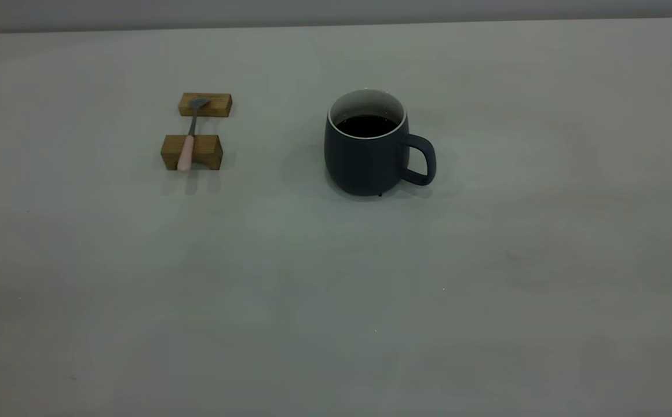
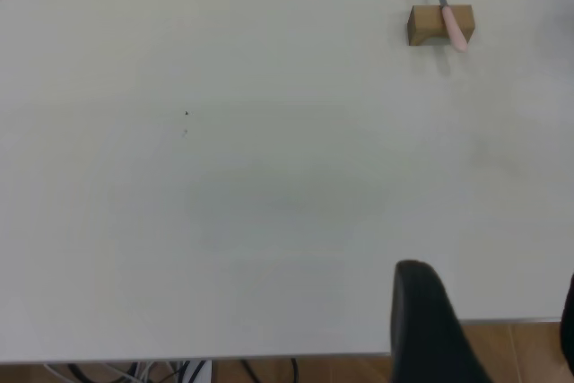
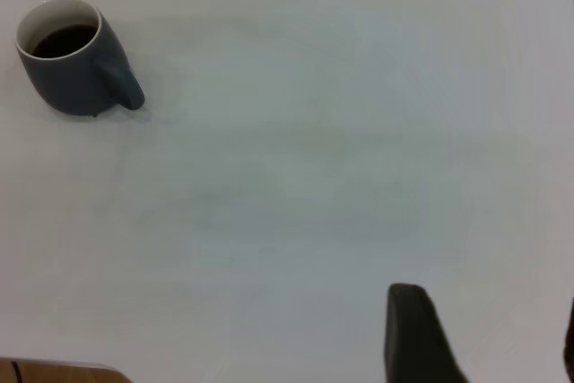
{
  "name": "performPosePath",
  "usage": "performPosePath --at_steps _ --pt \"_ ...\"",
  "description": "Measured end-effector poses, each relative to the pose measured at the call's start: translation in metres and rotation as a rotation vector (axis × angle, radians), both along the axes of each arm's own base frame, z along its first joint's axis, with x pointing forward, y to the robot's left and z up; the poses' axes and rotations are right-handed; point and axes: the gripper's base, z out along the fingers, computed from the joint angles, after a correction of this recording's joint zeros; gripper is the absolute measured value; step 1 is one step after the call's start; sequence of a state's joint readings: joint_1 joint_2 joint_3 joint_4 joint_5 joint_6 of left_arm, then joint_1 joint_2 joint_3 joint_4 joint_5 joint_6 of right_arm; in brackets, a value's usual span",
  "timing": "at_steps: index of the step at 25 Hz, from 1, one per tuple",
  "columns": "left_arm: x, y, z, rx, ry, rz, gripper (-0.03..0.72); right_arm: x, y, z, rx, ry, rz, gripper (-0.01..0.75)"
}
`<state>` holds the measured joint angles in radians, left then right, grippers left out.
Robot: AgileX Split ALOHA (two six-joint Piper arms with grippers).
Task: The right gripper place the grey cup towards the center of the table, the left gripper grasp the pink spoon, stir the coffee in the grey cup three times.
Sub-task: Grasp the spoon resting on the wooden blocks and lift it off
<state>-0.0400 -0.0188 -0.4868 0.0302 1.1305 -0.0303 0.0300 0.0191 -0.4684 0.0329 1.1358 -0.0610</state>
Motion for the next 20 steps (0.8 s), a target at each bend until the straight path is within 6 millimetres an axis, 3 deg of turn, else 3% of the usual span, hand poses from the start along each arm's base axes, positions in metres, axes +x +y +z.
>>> performPosePath --at_steps 12,16,20 --pt "0.006 0.000 0.007 -0.034 0.012 0.030 0.449 0.000 0.000 0.000 0.000 0.000 0.000 0.305" --pt "0.039 0.001 0.032 -0.016 0.090 0.059 0.526 0.000 0.000 0.000 0.000 0.000 0.000 0.276" --pt "0.103 0.001 0.049 -0.005 0.221 0.093 0.631 0.000 0.000 0.000 0.000 0.000 0.000 0.248"
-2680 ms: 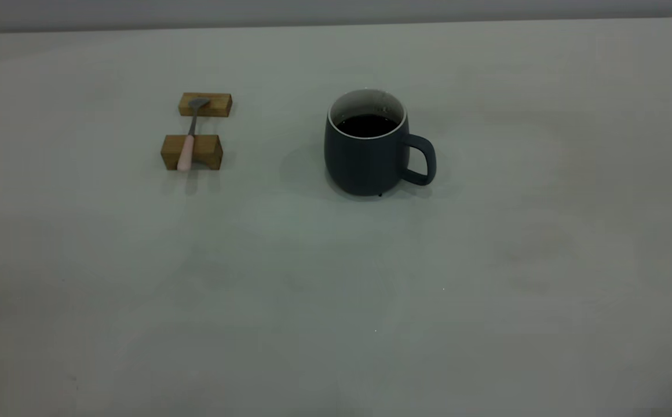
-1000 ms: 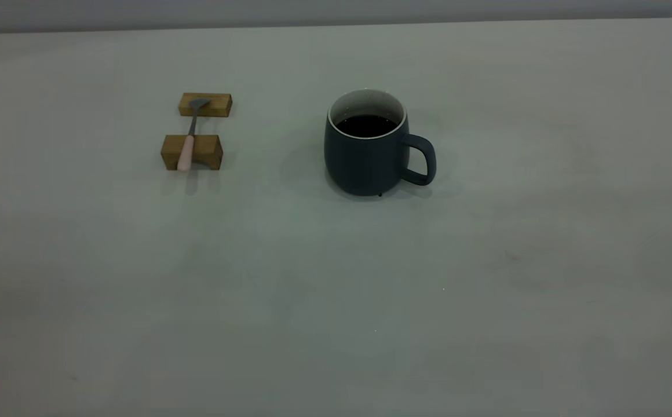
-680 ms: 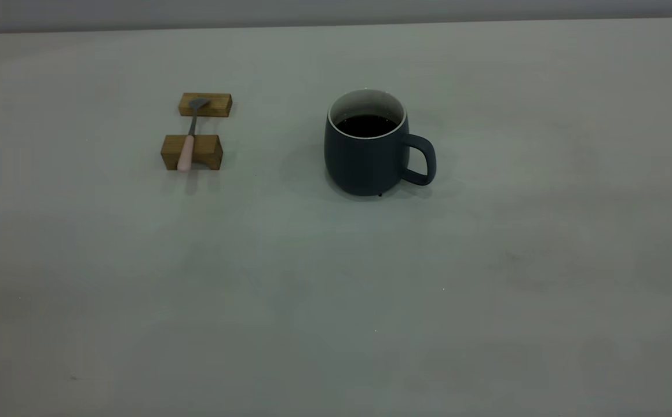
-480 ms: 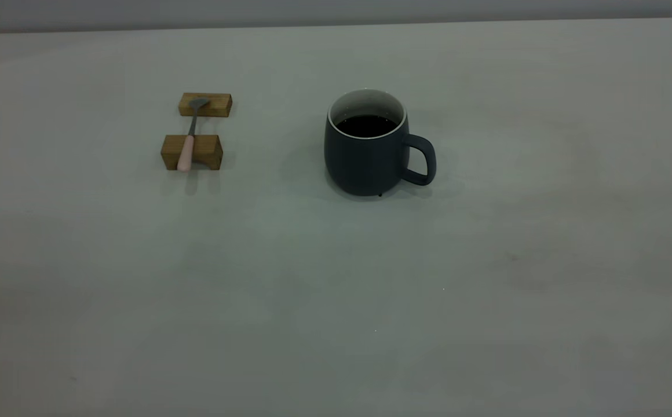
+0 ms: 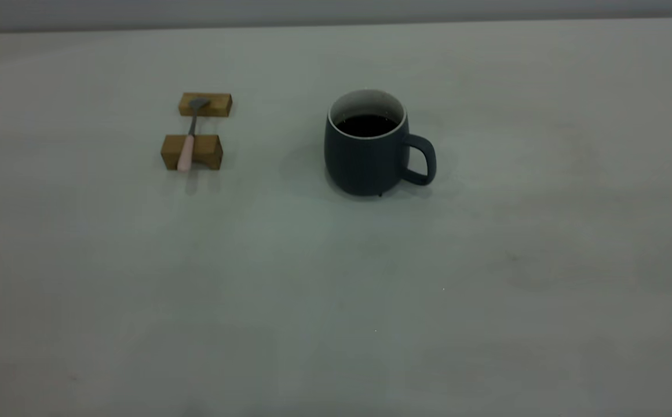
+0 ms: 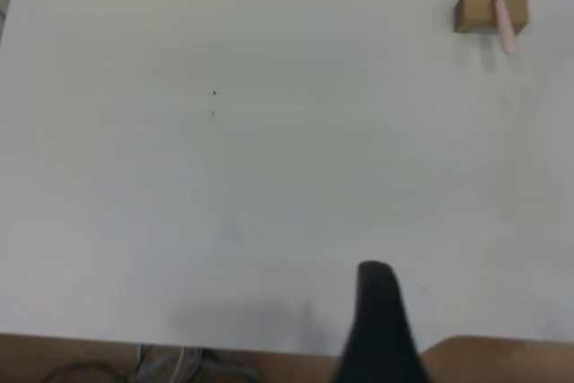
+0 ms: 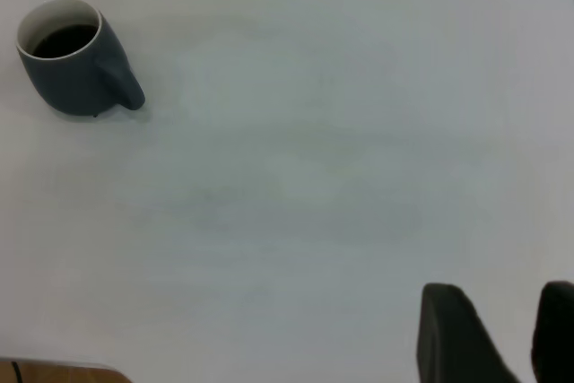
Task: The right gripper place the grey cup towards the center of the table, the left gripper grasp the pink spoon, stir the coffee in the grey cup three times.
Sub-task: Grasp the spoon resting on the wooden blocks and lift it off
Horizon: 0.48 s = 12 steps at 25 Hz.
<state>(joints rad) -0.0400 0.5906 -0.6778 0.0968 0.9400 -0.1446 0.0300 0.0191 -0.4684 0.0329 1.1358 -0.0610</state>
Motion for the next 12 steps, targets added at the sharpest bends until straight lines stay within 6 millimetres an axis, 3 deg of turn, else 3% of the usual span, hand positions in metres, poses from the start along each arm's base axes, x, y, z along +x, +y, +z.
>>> performPosePath --at_steps 5,12 --pt "0.087 -0.007 -0.007 -0.031 0.156 -0.003 0.668 0.000 0.000 0.000 0.000 0.000 0.000 0.241" --pt "0.185 -0.023 -0.067 -0.067 0.324 -0.040 0.668 0.000 0.000 0.000 0.000 0.000 0.000 0.241"
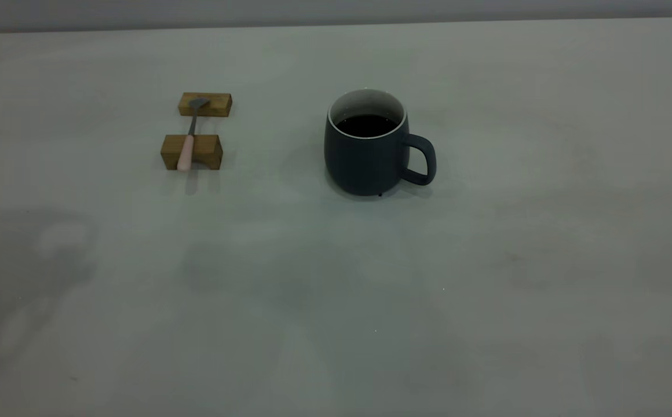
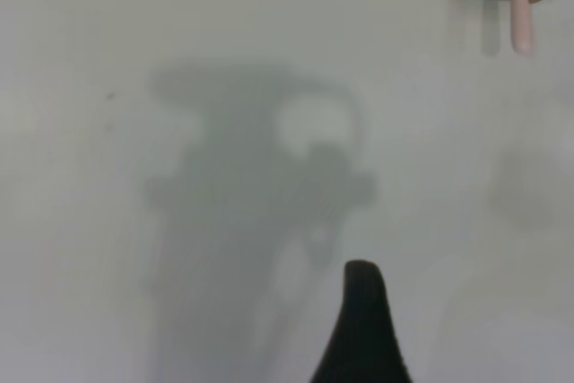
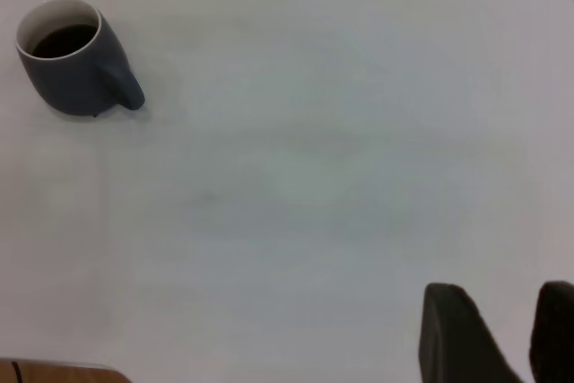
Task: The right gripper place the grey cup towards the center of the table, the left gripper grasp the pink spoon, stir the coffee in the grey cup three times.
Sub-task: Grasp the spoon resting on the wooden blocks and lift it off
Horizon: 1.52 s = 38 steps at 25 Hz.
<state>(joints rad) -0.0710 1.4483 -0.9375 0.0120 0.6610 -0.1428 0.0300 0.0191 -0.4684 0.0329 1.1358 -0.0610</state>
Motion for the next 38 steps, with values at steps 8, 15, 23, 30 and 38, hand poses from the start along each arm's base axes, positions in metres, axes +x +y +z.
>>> performPosePath --at_steps 8,15,23,30,38 --pt "0.075 -0.043 -0.090 -0.002 0.139 -0.095 0.668 0.000 0.000 0.000 0.000 0.000 0.000 0.241" --pt "0.111 -0.078 -0.152 0.002 0.213 -0.144 0.665 0.000 0.000 0.000 0.000 0.000 0.000 0.241" --pt "0.122 -0.086 -0.192 -0.030 0.210 -0.096 0.647 0.000 0.000 0.000 0.000 0.000 0.000 0.241" --pt "0.128 -0.090 -0.216 -0.065 0.223 -0.054 0.543 0.000 0.000 0.000 0.000 0.000 0.000 0.241" --pt "0.129 -0.092 -0.218 -0.092 0.244 -0.025 0.157 0.000 0.000 0.000 0.000 0.000 0.000 0.241"
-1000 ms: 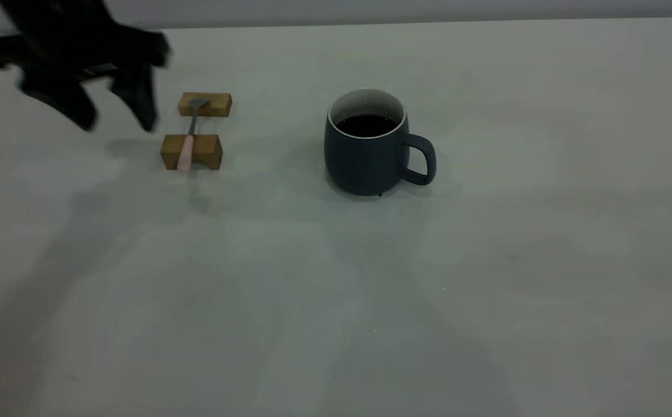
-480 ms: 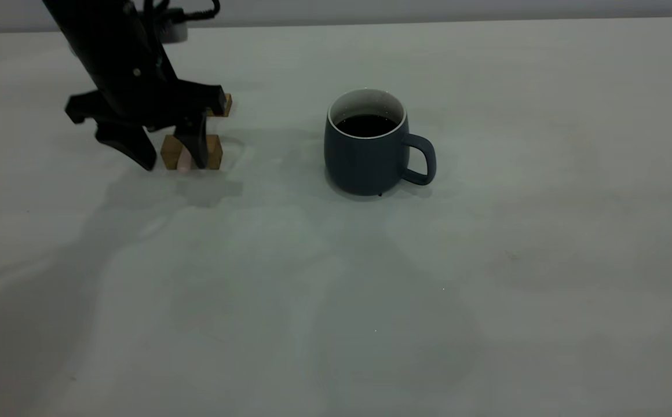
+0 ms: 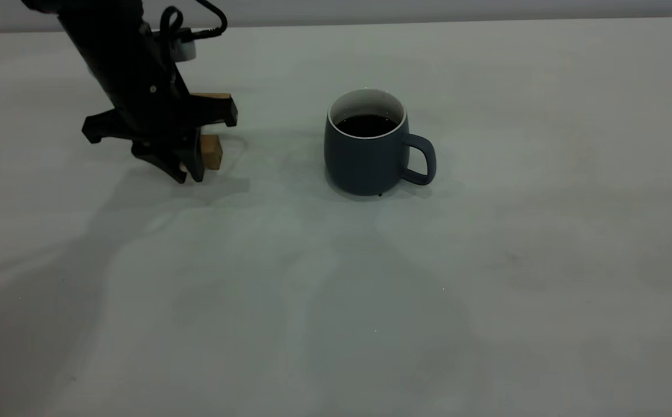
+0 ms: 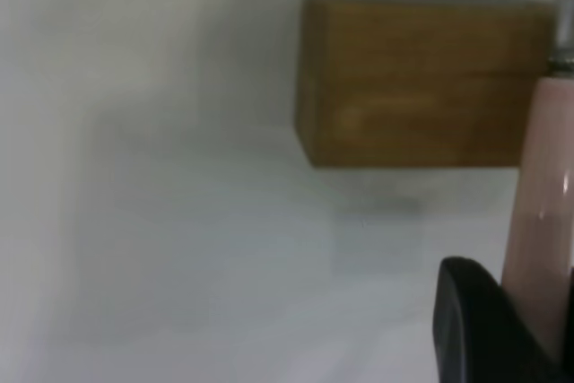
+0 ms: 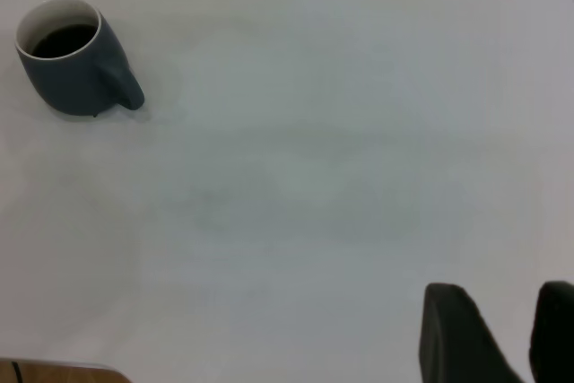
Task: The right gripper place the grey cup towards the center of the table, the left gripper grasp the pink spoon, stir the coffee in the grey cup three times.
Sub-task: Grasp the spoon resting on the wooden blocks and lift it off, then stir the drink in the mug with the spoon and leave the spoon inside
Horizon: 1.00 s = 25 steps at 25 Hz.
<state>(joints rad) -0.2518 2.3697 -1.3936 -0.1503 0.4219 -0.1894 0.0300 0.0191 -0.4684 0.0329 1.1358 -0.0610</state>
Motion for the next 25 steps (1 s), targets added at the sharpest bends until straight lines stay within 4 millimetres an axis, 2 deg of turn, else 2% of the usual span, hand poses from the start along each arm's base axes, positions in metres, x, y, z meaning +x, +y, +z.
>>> performPosePath --at_steps 3,6,9,15,17,21,25 --pt "0.005 -0.004 0.021 -0.016 0.048 0.019 0.158 0.000 0.000 0.000 0.000 0.000 0.000 0.241" --pt "0.016 -0.010 0.062 -0.060 0.084 0.112 0.158 0.000 0.000 0.000 0.000 0.000 0.000 0.241" --pt "0.021 -0.021 0.103 -0.164 0.172 0.325 0.158 0.000 0.000 0.000 0.000 0.000 0.000 0.241" --pt "0.022 -0.056 0.152 -0.525 0.489 0.713 0.158 0.000 0.000 0.000 0.000 0.000 0.000 0.241" --pt "0.023 -0.068 0.164 -0.678 0.593 0.768 0.158 0.000 0.000 0.000 0.000 0.000 0.000 0.241" --pt "0.024 -0.083 0.179 -0.858 0.709 0.807 0.158 0.000 0.000 0.000 0.000 0.000 0.000 0.241" --pt "0.023 -0.098 0.172 -0.916 0.794 0.829 0.158 0.000 0.000 0.000 0.000 0.000 0.000 0.241"
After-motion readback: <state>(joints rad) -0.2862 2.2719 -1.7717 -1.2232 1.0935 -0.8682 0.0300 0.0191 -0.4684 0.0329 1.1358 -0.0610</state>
